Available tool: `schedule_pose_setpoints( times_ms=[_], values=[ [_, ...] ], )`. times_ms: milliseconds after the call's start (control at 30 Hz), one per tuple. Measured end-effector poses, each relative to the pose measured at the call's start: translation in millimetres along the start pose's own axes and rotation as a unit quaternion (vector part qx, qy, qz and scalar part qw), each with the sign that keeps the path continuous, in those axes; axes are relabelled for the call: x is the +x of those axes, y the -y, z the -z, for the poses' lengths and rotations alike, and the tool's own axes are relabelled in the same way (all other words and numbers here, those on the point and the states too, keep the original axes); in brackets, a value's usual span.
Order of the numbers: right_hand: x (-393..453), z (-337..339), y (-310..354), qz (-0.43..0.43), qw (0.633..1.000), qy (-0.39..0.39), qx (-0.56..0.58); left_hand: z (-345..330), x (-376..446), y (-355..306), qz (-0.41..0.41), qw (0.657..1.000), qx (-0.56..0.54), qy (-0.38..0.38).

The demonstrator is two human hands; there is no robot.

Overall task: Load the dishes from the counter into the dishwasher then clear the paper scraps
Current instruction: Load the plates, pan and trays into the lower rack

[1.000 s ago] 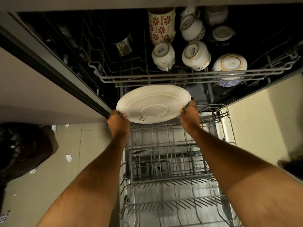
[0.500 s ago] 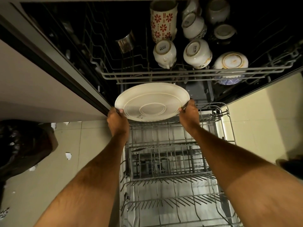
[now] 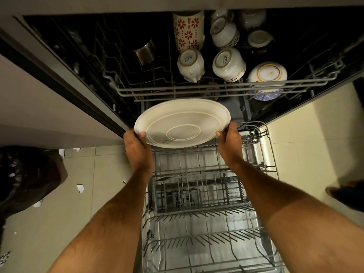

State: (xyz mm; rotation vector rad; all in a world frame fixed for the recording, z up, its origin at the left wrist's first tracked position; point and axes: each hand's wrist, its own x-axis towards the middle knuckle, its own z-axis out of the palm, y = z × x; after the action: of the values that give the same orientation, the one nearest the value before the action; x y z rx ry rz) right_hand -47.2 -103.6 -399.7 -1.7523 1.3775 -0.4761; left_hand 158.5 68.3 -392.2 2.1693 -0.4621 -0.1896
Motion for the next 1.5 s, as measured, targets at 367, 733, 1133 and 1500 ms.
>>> schedule_pose_setpoints(
  times_ms=[367,733,1133,1500],
  values=[
    [-28,15,4,0.042,0.999,0.004,0.014,23,-19,-6,-0.021,1.000,0.011,0.001],
    [-55,23,2,0.067,0.997,0.029,-0.029,38,-36,-2,0.006,0.998,0.065,0.025],
    [-64,-9,-50,-0.079,0.967,0.093,-0.225,16,-52,24,0.110,0.953,0.195,0.204],
    [-67,-26,-61,-0.147,0.947,0.130,-0.254,5,-45,9,0.131,0.931,0.257,0.225]
  ],
)
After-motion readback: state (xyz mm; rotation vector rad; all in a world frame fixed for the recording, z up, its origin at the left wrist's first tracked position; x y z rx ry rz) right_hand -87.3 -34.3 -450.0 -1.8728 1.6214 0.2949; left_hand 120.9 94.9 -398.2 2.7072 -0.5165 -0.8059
